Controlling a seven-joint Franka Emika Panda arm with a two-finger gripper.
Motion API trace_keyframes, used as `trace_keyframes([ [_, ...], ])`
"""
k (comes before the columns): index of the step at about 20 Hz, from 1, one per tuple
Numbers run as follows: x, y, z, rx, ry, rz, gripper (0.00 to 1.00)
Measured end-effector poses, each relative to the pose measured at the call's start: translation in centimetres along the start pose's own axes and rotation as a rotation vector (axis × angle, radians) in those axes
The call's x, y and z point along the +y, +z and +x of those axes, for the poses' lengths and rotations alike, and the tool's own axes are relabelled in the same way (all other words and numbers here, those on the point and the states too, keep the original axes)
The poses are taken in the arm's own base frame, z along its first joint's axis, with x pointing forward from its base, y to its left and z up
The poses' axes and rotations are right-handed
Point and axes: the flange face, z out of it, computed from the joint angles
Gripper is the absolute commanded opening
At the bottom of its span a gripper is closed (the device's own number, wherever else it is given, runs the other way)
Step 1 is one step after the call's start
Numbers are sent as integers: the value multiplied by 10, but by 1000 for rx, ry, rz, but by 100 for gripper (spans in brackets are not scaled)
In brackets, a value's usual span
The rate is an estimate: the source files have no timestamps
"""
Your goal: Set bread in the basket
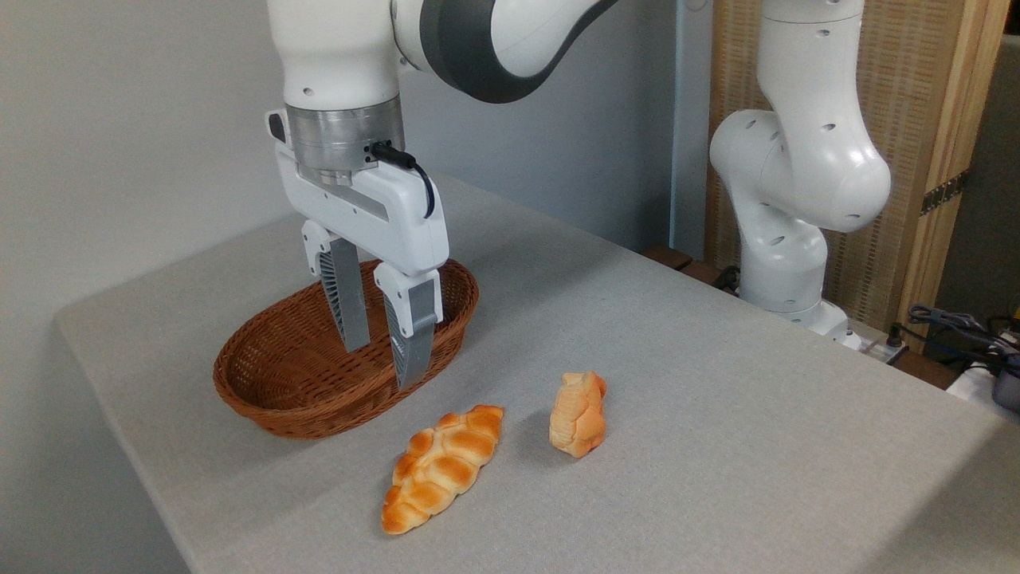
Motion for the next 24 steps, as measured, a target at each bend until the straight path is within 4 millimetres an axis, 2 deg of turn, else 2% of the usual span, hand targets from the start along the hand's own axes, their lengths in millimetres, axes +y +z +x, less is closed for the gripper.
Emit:
trace_keyframes([
  [16, 1, 2, -1, -10, 0, -7, 100],
  [20, 0, 12, -8, -43, -9, -31, 100],
  [24, -5, 35, -23, -85, -20, -61, 100],
])
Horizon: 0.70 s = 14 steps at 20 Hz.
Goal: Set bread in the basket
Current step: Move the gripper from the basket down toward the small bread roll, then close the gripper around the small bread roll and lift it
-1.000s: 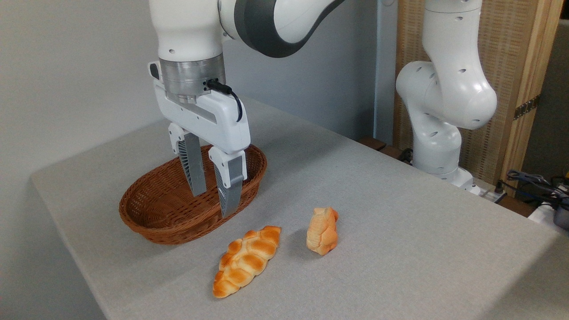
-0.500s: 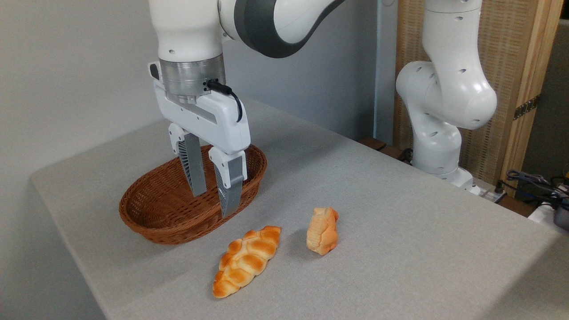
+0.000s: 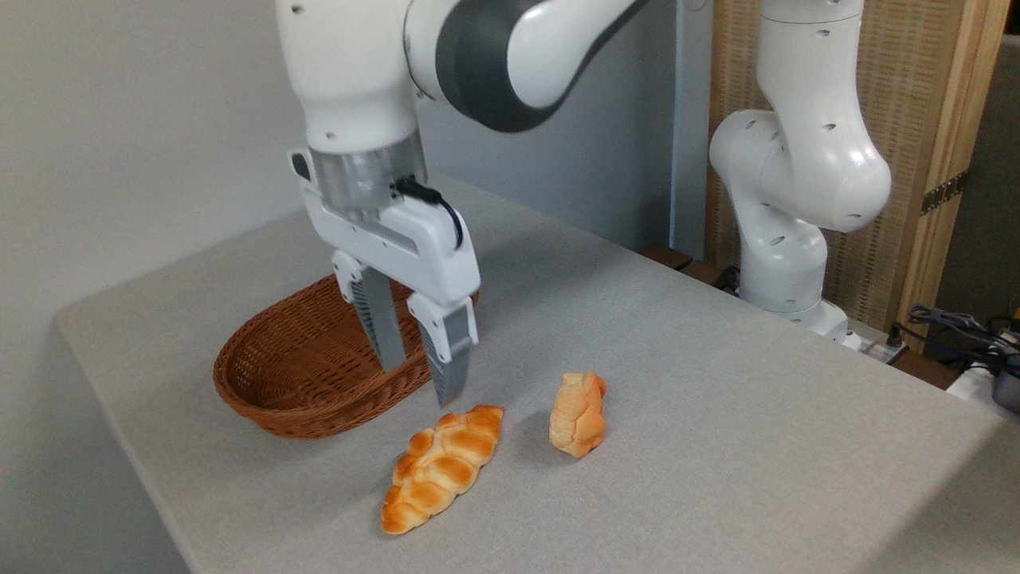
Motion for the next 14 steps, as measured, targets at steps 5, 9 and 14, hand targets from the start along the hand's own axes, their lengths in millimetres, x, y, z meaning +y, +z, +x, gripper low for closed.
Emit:
trace_keyframes([
  [5, -13, 37, -31, -60, 45, -54, 100],
  [9, -23, 42, -55, -72, 61, -79, 100],
  [14, -40, 28, -95, -81, 54, -117, 100],
])
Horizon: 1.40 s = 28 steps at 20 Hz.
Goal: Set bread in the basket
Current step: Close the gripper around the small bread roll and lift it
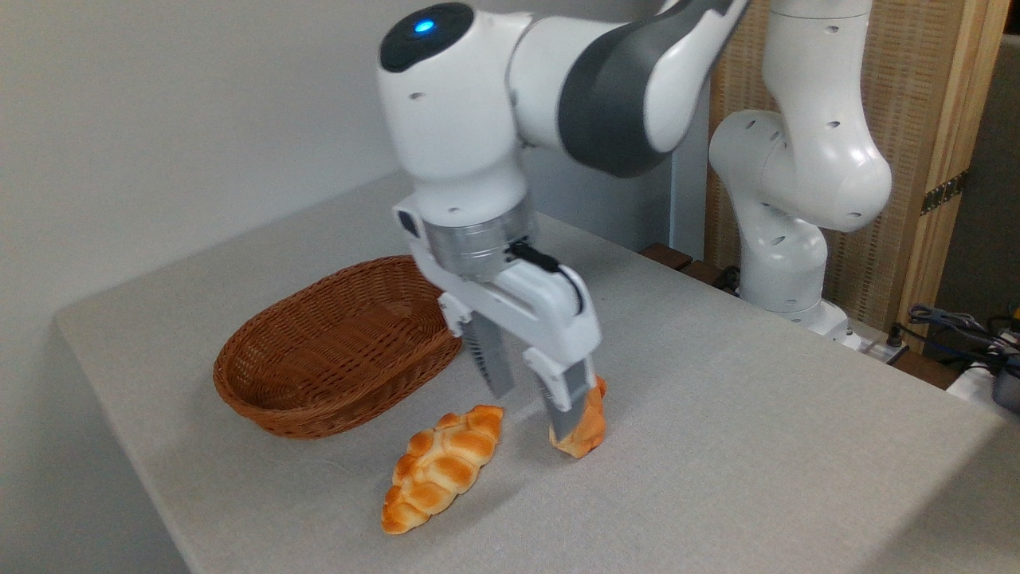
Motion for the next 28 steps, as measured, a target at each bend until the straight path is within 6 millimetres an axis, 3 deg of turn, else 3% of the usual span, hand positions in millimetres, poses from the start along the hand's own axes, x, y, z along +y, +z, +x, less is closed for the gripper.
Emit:
trace_keyframes([
  [4, 1, 2, -16, -45, 8, -29, 100],
  [17, 16, 31, -12, -96, 33, -78, 99],
  [19, 16, 32, -12, -98, 34, -79, 90],
  [21, 17, 32, -12, -98, 34, -80, 75],
  [24, 18, 33, -11, -100, 37, -81, 43],
  [28, 24, 38, -6, -110, 54, -87, 41],
])
